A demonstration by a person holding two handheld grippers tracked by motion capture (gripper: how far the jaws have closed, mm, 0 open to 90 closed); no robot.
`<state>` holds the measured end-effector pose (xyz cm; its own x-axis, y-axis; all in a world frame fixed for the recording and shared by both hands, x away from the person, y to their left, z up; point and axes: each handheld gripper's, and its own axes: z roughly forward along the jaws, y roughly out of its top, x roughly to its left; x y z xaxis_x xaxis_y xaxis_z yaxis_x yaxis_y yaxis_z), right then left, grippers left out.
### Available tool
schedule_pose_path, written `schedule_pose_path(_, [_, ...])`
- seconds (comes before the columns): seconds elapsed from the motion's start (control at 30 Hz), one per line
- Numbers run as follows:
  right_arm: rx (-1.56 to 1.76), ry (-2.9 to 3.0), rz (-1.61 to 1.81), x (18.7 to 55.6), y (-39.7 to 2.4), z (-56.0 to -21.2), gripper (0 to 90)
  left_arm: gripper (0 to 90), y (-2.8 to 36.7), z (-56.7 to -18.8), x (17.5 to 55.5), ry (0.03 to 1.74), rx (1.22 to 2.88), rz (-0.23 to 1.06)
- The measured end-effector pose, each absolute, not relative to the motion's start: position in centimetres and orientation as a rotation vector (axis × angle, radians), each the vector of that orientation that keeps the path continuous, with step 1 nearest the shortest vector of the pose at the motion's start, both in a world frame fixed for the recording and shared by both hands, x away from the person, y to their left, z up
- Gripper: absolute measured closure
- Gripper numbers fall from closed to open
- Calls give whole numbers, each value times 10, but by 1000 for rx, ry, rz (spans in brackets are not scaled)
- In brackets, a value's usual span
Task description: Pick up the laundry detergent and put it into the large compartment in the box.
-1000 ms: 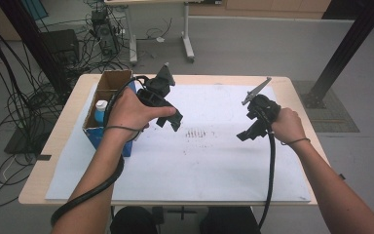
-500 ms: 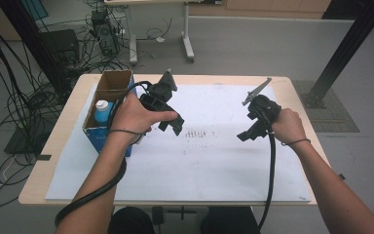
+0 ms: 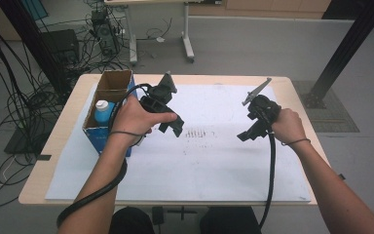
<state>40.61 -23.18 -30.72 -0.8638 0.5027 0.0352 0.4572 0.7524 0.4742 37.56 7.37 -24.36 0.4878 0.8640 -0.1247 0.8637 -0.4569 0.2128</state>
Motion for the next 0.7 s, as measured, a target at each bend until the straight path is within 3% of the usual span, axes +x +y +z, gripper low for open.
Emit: schedule_pose_path(0.7, [790,2826,743,392,-233,-301,31,96,79,-242,370,1463,2485,-18])
